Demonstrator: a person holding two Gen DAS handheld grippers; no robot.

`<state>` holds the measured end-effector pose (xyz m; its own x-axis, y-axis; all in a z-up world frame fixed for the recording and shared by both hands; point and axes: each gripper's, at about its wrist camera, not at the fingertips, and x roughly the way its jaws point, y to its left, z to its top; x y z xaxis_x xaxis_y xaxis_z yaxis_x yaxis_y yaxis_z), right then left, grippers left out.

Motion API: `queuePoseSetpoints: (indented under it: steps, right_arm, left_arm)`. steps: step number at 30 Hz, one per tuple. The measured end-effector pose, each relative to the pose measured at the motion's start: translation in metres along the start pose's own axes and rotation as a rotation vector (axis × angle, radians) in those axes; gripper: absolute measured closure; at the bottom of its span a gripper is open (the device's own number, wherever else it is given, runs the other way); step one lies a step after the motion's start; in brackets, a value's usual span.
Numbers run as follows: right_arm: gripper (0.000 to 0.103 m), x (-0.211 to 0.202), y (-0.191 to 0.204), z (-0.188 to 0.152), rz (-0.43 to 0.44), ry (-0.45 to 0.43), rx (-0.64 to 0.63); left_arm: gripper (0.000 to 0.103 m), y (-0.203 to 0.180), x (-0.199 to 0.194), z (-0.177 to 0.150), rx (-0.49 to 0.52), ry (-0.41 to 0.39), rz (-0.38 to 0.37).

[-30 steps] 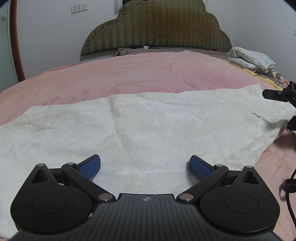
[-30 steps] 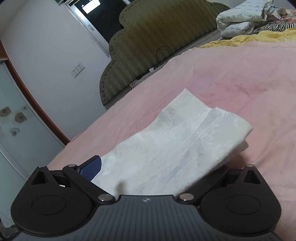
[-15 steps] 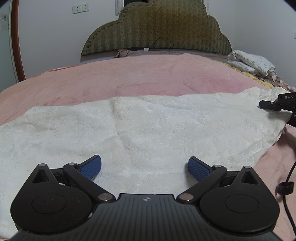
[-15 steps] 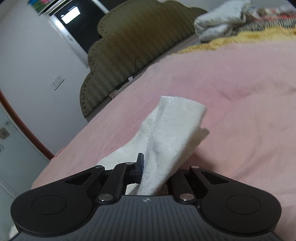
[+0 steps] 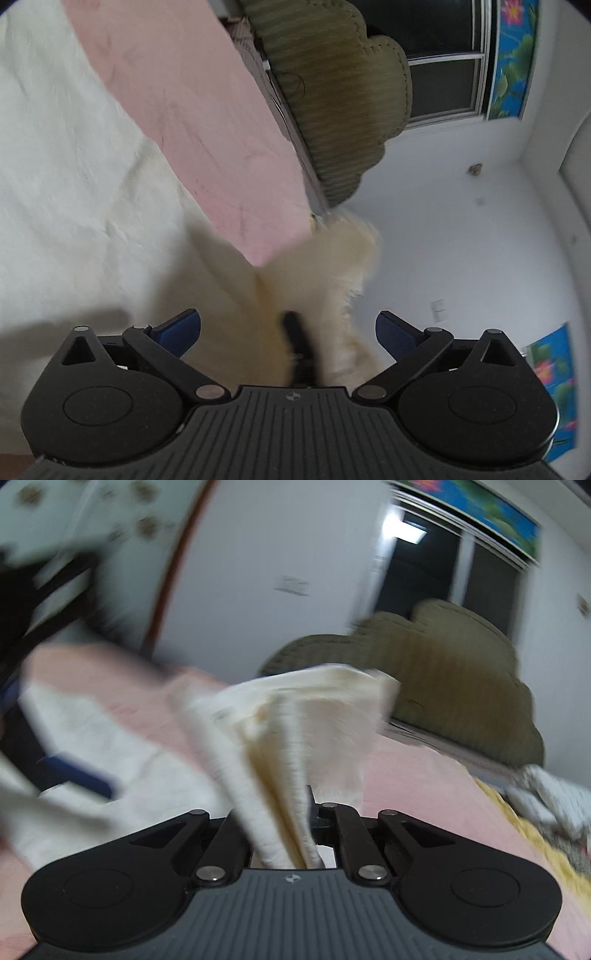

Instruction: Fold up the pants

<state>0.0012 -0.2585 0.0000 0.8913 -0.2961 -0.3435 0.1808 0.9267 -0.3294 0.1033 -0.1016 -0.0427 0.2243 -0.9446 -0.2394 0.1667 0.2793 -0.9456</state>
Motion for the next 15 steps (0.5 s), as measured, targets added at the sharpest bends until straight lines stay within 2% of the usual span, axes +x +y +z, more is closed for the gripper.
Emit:
queuePoseSetpoints:
  steps: [3,6,11,13,15]
  right_arm:
    - [0.096,0.004,0.033,-0.003,0.051,0.006,-0.068]
    - [0.096,0.003,0.048,-0.002,0.086,0.005,-0.059]
    - [0.096,-0.002,0.044,0.008,0.071,-0.014,0.019]
    - [0.096,-0.003,0.042,0.012,0.075,-0.020,0.031]
    - [0.096,-0.005,0.046,0.014,0.085,-0.029,0.021]
  left_arm:
    - [0.000,0.011,0.009,-0.001,-0.055,0.024,0.021]
    - [0.000,0.024,0.016,0.002,-0.122,0.023,0.058]
    - [0.000,0.040,0.008,0.014,-0.209,0.001,0.049]
    - [0.004,0.037,0.004,0.020,-0.200,-0.014,0.060]
    - [0.020,0.034,0.000,0.026,-0.188,-0.028,0.066]
